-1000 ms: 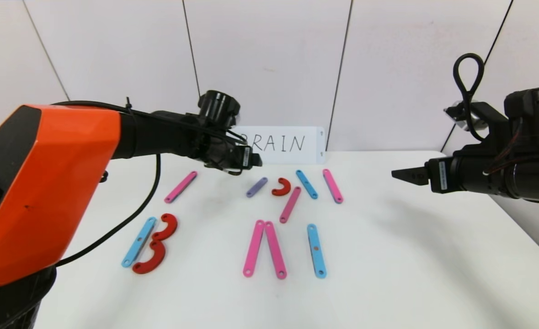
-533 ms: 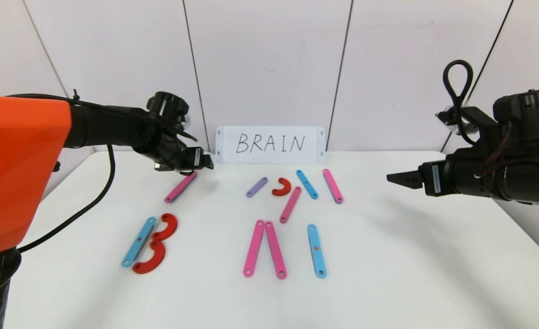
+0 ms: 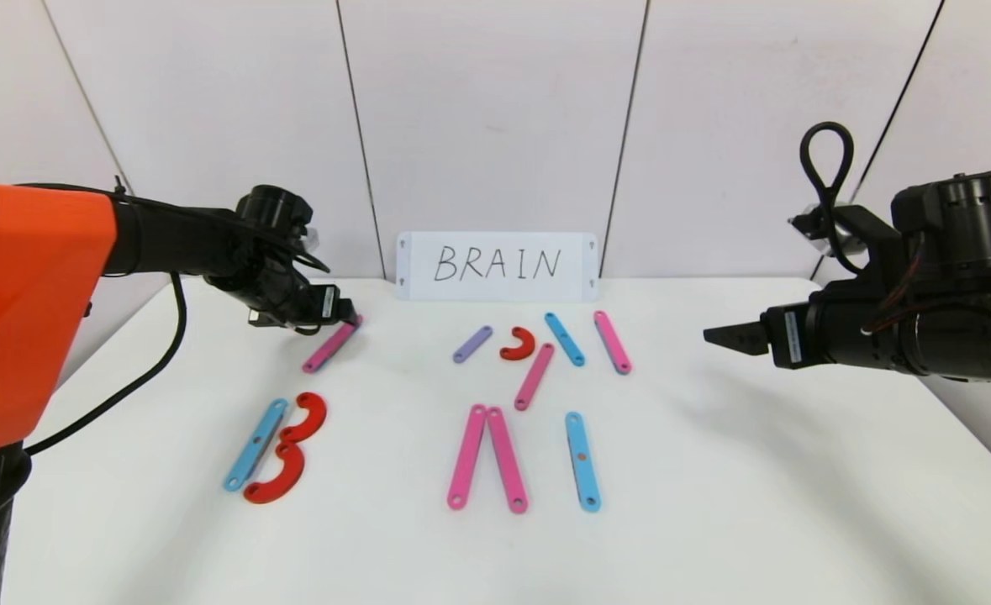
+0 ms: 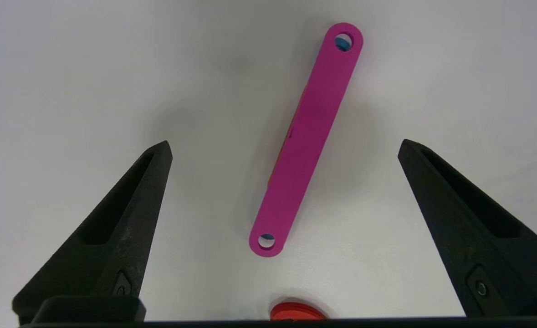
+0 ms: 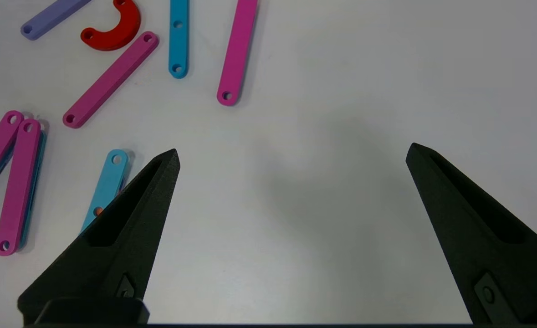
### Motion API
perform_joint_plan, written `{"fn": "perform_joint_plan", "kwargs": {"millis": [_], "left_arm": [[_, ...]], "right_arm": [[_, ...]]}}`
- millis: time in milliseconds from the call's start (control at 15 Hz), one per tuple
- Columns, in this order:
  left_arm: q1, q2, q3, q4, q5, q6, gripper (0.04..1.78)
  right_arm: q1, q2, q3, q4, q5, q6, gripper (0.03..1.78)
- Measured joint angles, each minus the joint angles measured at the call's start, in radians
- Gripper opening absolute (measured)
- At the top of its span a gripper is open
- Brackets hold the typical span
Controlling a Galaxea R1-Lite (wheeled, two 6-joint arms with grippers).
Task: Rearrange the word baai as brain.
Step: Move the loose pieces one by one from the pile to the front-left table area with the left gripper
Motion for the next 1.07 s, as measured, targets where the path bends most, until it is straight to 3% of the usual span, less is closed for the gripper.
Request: {"fn": "perform_joint_plan", "kwargs": {"millis": [667,867,1067], "left_arm": [[-0.016,0.045,-0.002,0.001,0.001,0.099,1.7],[-0.028,0.056,-0.009,0.001,0.006,0.101,1.45],[-0.029,0.063,-0.01,0.001,0.007,0.104,0.97]], "right_arm": [[0.001,0.004,0.003,-0.001,-0.001,-0.001,1.74],[0.001,0.004,0.003,0.0,-0.002,0.0,1.74],[0.001,0.004,0.003,0.0,-0.001,0.0,1.74]]}}
